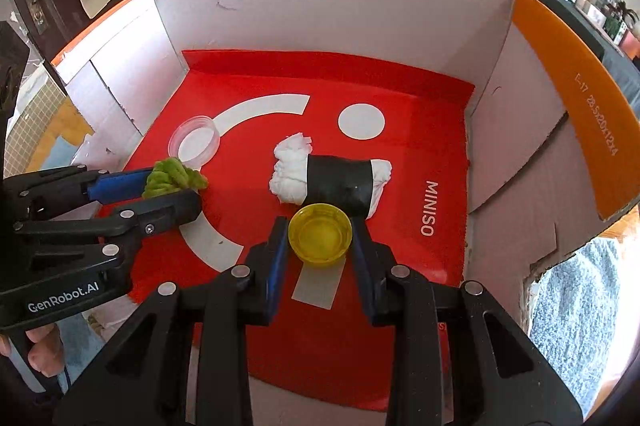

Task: Organize objects
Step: 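Lower both onto the red floor and open both tools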

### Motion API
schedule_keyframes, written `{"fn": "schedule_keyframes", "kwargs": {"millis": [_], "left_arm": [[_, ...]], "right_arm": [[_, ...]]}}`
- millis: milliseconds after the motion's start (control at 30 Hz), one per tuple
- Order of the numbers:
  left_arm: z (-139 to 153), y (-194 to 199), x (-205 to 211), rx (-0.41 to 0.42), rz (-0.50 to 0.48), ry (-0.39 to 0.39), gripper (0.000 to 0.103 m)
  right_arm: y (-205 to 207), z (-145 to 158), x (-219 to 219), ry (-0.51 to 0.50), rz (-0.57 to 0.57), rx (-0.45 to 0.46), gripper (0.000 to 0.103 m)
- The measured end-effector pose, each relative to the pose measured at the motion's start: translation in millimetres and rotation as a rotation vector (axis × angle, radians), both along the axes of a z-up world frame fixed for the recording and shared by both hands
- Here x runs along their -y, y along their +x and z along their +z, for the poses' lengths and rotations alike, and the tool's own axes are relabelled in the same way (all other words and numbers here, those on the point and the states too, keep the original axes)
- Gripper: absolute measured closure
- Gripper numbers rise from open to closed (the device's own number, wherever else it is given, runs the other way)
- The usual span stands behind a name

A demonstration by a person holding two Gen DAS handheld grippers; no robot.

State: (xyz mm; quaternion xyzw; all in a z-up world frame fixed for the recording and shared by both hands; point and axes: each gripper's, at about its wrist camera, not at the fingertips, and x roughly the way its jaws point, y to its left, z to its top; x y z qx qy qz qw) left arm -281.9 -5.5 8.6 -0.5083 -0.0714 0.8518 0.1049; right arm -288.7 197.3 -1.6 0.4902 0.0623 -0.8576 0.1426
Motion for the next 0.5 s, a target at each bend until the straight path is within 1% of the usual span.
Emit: {"fn": "schedule_keyframes", "kwargs": {"millis": [400,500], "left_arm": [[0.0,0.0,0.0,-0.002,0.001,0.000,0.063],[-0.2,0.0,-0.1,-0.001,0.002,0.000,0.061]], "right_arm": [[1.4,1.7,-0.9,-0.004,-0.003,-0.001,0.074],[1.7,1.9,-1.1,-0.002,-0.003,-0.002,0.073]]}}
